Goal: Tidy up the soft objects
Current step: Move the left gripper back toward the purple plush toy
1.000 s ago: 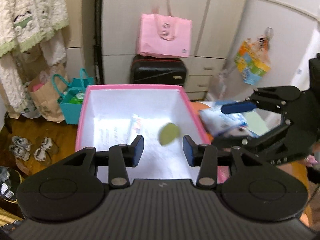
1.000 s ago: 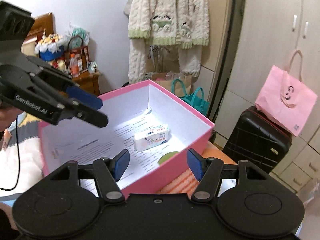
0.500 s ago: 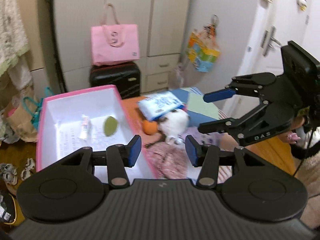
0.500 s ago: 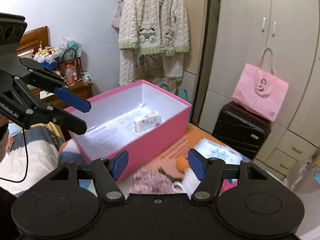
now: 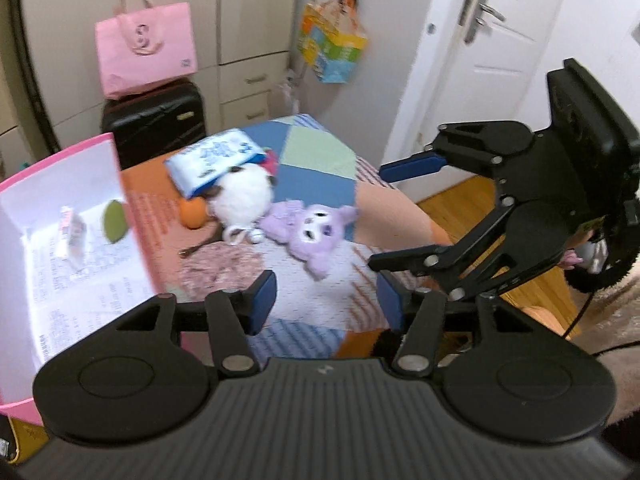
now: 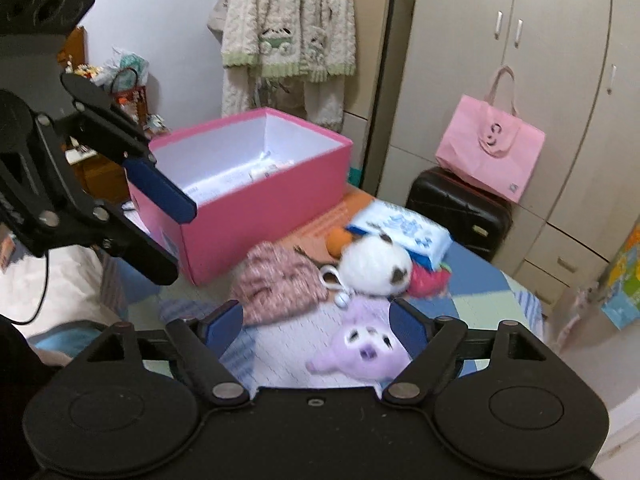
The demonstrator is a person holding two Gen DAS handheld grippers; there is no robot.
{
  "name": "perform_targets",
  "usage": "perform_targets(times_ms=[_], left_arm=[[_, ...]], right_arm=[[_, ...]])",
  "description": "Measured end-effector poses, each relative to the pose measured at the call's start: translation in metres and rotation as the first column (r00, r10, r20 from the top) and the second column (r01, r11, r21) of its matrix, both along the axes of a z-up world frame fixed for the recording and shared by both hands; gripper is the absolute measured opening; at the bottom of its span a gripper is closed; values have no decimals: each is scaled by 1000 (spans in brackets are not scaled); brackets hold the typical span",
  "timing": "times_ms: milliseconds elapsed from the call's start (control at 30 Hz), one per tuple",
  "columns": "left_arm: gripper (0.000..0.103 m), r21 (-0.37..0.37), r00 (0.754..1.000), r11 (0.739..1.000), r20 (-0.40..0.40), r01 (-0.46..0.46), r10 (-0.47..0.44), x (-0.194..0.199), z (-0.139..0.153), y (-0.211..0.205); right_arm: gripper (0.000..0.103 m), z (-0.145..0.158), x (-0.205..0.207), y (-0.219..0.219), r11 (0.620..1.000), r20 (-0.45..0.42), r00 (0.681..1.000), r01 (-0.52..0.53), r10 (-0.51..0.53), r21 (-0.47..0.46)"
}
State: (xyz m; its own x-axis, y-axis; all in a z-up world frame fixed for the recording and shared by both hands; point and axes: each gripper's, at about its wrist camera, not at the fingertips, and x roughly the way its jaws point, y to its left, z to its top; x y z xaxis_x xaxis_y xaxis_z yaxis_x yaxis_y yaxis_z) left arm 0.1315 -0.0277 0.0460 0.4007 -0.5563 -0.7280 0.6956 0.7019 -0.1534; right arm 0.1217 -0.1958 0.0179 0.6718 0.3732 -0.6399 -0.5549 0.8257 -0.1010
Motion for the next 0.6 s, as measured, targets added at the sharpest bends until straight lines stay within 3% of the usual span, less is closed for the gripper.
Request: perform_targets(times_ms=[200, 433, 600], left_arm=[[65, 32, 999, 998, -25, 46, -45, 6, -13, -30], [65, -27, 994, 999, -108, 21, -23, 31, -43, -46], [64, -42, 998, 999, -61, -33, 31, 49, -68, -51]], right_arm=[[87, -26, -1, -12, 1000, -34, 999, -6, 5, -30], [87, -57, 8, -19, 997, -40, 998, -59, 58, -40], [87, -80, 18, -22, 994, 15, 995, -94, 95, -58]])
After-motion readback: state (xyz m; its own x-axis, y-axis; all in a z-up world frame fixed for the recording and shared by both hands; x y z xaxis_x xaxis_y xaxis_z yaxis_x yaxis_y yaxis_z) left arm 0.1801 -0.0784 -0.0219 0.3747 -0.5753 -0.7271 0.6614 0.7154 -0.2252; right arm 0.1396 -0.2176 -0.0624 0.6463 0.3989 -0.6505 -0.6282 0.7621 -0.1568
